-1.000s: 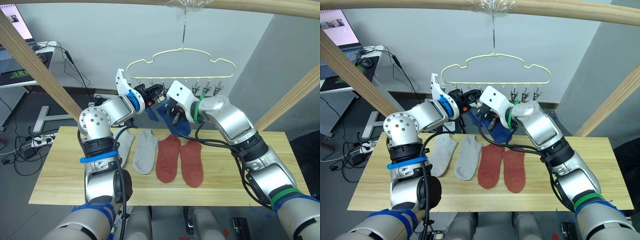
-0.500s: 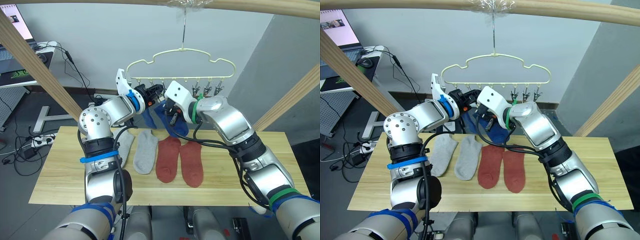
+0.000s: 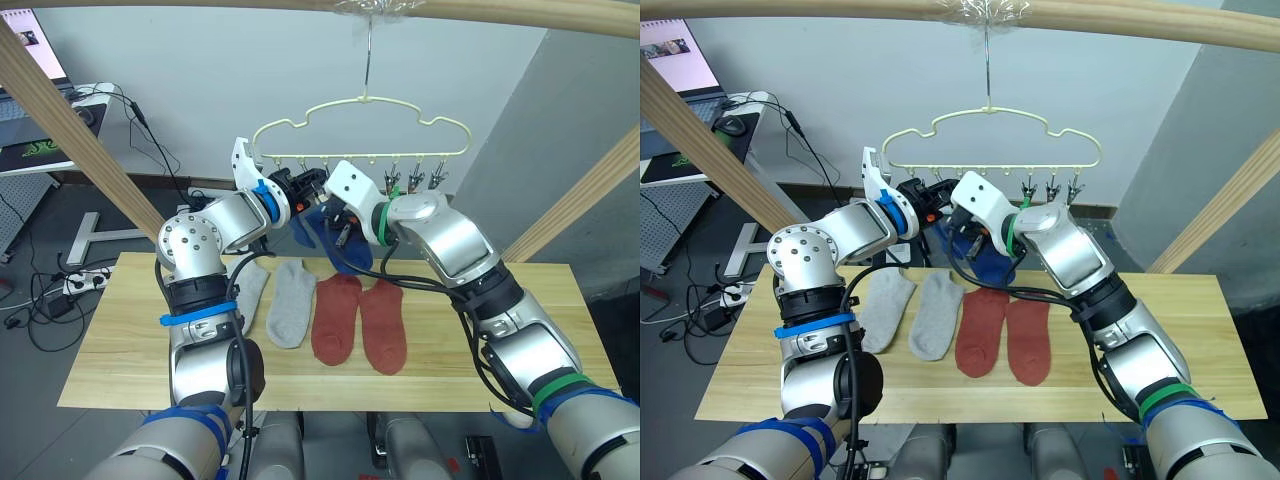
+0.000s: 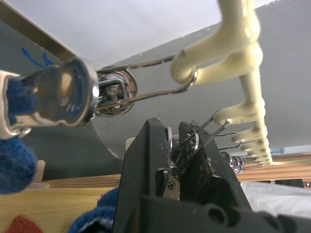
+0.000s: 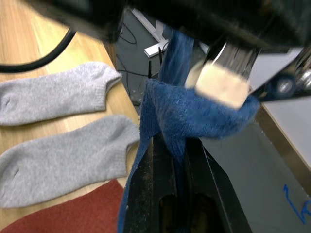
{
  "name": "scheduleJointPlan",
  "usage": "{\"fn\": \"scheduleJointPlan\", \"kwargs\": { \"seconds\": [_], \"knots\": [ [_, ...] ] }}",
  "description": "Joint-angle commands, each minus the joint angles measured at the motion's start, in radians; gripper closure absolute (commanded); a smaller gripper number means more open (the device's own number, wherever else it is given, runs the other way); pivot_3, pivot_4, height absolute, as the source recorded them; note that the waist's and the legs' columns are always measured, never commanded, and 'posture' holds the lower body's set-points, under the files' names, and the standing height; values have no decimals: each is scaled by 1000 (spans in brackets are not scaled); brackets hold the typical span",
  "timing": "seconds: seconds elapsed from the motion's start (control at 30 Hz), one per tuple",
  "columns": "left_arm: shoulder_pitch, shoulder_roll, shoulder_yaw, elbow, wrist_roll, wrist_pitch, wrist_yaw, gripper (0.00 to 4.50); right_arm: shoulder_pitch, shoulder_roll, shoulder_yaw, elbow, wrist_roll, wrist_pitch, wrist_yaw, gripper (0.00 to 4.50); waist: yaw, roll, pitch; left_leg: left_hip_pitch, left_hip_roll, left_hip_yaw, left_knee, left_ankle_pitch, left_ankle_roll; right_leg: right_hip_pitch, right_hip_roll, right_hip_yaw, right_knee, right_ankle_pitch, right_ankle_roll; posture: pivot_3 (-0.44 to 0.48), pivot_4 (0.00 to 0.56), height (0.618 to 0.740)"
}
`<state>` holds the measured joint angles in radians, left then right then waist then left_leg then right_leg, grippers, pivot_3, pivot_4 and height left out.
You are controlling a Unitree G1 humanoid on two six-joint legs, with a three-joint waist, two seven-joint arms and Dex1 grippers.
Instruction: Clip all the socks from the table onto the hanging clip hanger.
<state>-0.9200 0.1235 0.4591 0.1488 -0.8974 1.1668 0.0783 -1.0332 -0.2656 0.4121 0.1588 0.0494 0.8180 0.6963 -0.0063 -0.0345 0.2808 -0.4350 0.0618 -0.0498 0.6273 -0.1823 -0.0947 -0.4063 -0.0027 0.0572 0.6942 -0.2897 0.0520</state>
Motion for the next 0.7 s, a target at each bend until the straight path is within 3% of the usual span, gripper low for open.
{"fn": "scheduleJointPlan", "kwargs": {
  "seconds": [0.03, 0.53, 0.7],
  "knots": [
    [-7, 6, -6, -29, -7, -4, 1, 4198, -48, 7, -35, -19, -5, -30, 0, 4472, 0, 0, 0, 0, 0, 0, 0, 0, 0, 0, 0, 0, 0, 0, 0, 67, 189, 740],
    [6, 1, -25, -38, -13, -11, -24, 4198, -62, 9, -36, -17, -3, -35, 1, 4472, 0, 0, 0, 0, 0, 0, 0, 0, 0, 0, 0, 0, 0, 0, 0, 67, 184, 740],
    [9, 5, -35, -40, -18, -7, -44, 2549, -61, 10, -37, -14, 0, -35, 4, 4500, 0, 0, 0, 0, 0, 0, 0, 0, 0, 0, 0, 0, 0, 0, 0, 61, 185, 740]
  ]
}}
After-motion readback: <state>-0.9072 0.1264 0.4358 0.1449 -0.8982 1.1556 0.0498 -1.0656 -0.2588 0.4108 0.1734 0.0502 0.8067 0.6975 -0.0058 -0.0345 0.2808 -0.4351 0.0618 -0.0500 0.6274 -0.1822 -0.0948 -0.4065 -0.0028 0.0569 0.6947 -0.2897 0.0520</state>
